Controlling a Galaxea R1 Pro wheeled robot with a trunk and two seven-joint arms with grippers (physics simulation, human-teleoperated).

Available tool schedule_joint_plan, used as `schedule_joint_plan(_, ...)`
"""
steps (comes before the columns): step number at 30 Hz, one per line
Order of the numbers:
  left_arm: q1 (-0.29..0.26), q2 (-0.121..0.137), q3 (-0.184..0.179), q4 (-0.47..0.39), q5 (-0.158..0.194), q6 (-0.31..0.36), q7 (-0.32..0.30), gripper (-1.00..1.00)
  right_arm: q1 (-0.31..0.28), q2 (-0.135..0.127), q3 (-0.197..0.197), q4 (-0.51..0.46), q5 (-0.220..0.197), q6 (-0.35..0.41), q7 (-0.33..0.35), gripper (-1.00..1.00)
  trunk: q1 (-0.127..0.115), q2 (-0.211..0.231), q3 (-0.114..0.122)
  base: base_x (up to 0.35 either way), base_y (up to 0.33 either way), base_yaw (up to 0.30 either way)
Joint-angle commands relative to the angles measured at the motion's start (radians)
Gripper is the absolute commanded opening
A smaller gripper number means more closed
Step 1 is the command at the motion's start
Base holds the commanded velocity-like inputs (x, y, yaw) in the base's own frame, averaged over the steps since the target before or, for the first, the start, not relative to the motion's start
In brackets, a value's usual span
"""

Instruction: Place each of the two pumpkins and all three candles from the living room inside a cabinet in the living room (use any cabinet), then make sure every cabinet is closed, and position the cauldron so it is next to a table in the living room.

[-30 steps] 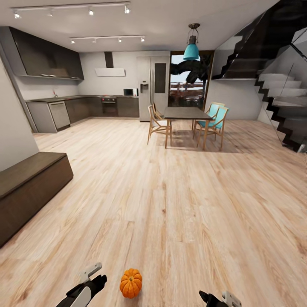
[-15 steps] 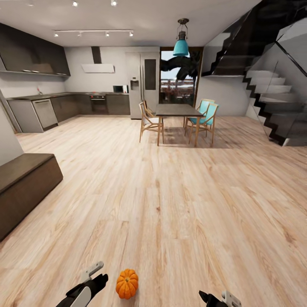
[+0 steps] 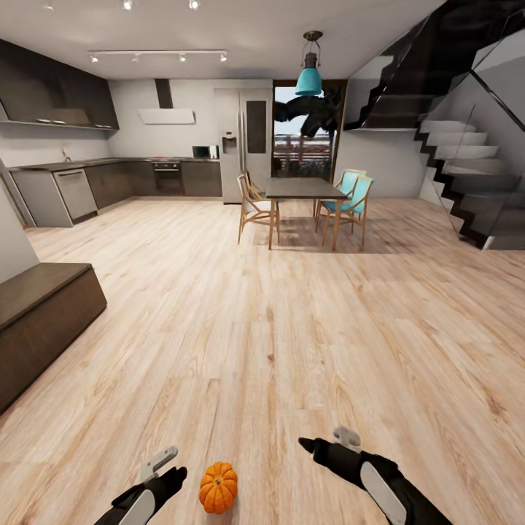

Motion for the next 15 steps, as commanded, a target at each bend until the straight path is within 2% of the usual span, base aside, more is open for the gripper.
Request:
schedule_joint_plan(1, 0.0, 0.001, -0.006, -0.003, 0.01, 0.003, 0.009, 1.0, 0.0, -0.002, -0.001, -0.073, -0.004, 0.044, -0.026, 1.0, 0.0, 0.0, -0.001, 0.0, 0.0, 0.0)
schedule_joint_plan(5, 0.0, 0.001, -0.001, -0.002, 0.013, 0.009, 0.009, 1.0, 0.0, -0.003, -0.056, -0.289, -0.005, 0.161, -0.093, 1.0, 0.0, 0.0, -0.001, 0.0, 0.0, 0.0)
schedule_joint_plan(10, 0.0, 0.001, 0.003, 0.003, 0.016, 0.011, 0.009, 1.0, 0.0, -0.002, -0.094, -0.377, -0.009, 0.242, -0.114, 1.0, 0.0, 0.0, -0.001, 0.0, 0.0, 0.0)
schedule_joint_plan(15, 0.0, -0.001, -0.003, 0.022, 0.013, 0.011, 0.008, 1.0, 0.0, -0.004, -0.125, -0.396, -0.013, 0.272, -0.116, 1.0, 0.0, 0.0, -0.001, 0.0, 0.0, 0.0)
